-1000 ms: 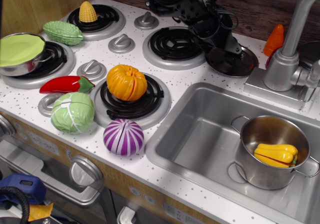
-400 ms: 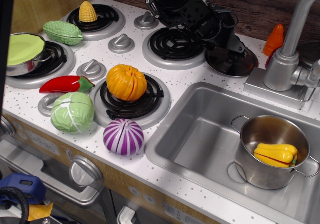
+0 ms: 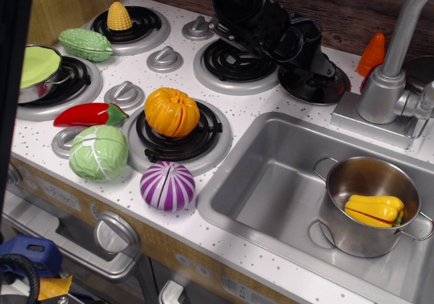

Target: Put lid on stove

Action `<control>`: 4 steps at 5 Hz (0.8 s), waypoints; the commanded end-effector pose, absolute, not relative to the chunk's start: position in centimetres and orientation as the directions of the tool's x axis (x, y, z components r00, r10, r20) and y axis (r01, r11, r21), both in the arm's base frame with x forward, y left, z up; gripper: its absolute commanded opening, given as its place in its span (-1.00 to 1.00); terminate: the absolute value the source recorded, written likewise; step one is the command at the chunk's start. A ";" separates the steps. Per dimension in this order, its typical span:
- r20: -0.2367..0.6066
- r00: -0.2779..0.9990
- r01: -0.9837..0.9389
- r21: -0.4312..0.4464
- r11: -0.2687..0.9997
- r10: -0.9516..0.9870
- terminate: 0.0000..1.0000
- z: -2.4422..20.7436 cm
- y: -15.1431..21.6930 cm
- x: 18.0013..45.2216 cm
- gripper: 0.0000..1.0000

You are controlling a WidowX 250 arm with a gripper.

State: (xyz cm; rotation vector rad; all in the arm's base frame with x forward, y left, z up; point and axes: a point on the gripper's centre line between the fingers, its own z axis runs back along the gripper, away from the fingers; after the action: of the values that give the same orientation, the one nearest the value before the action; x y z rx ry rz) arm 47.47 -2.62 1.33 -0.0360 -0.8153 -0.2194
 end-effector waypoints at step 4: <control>0.754 0.631 0.205 0.066 0.977 -0.183 -1.00 2.6 -3.7 48.2 -1.00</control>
State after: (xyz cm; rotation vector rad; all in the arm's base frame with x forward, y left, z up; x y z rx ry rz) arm 47.80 -3.41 1.04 -0.0232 -0.8152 -0.2128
